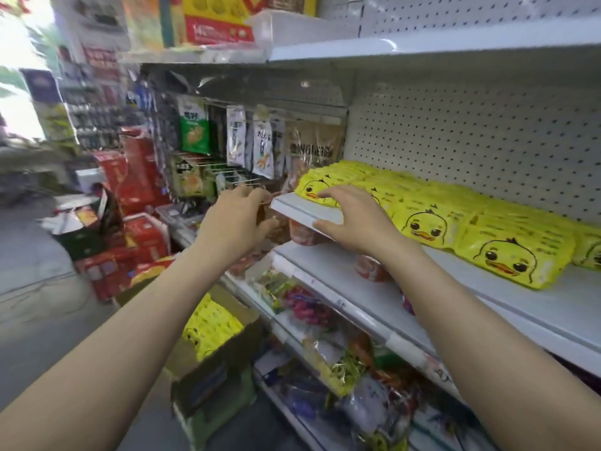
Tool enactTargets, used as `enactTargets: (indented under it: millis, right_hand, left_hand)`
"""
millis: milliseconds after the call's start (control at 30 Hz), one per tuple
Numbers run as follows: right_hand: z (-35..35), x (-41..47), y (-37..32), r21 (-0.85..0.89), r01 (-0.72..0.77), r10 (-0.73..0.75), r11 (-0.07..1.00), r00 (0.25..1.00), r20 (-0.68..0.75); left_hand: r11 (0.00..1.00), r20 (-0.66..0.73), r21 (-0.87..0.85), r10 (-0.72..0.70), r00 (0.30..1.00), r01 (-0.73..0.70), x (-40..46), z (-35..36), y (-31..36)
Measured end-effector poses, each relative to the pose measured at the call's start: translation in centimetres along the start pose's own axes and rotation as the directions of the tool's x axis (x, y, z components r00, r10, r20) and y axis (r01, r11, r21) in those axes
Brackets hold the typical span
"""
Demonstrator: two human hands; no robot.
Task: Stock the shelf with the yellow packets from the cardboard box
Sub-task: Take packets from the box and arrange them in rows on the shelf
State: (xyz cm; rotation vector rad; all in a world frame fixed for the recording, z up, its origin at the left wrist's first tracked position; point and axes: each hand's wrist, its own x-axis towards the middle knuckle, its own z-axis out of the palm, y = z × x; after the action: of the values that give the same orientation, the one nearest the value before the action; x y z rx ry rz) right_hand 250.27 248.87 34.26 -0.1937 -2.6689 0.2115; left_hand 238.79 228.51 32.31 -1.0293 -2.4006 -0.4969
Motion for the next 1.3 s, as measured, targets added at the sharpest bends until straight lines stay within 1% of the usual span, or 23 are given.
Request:
enactTargets:
  millis: [167,367,500,767,967,1100,1167,1233,1300]
  right_hand:
    - [3.0,2.3,-5.7,0.054,0.064,-0.065,0.997,0.998,0.019]
    - [8.6,9.3,-9.9,0.089,0.151,-0.155,0.985,0.987,0.036]
    - [13.4,15.5,-11.9,0.115,0.198,-0.205,0.973,0.977,0.056]
    - [23.3,29.4,-14.8,0.151,0.206,-0.231,0.967,0.958,0.172]
    - [30.2,35.7,-15.9,0.136,0.156,-0.189,0.978,0.941,0.28]
    - [35.6,39.0,-16.7,0.117,0.097,-0.131,0.988,0.931,0.34]
    - [38.8,40.3,-17.0,0.096,0.043,-0.076,0.994,0.927,0.368]
    - [42.3,41.5,-17.4,0.067,-0.016,-0.012,0.998,0.915,0.404]
    - [46.1,42.3,-17.9,0.047,-0.071,0.041,0.996,0.888,0.459]
  left_hand:
    - [0.998,-0.009,0.012,-0.056,0.998,0.056,-2.7,-0.7,-6.7]
    - [0.988,-0.01,0.075,-0.131,0.991,0.131,-2.2,0.8,-14.9]
    - [0.978,0.019,0.116,-0.176,0.984,0.173,0.2,3.1,-21.1]
    - [0.951,0.116,0.171,-0.278,0.953,0.257,7.2,7.6,-33.2]
    - [0.951,0.218,0.143,-0.3,0.928,0.274,10.7,12.6,-40.7]
    - [0.968,0.312,0.104,-0.249,0.917,0.228,13.0,16.8,-45.8]
    - [0.977,0.373,0.069,-0.212,0.903,0.201,13.7,19.2,-48.5]
    - [0.981,0.452,0.039,-0.185,0.873,0.188,14.3,21.6,-51.4]
    - [0.978,0.531,0.008,-0.18,0.828,0.208,14.4,24.0,-54.3]
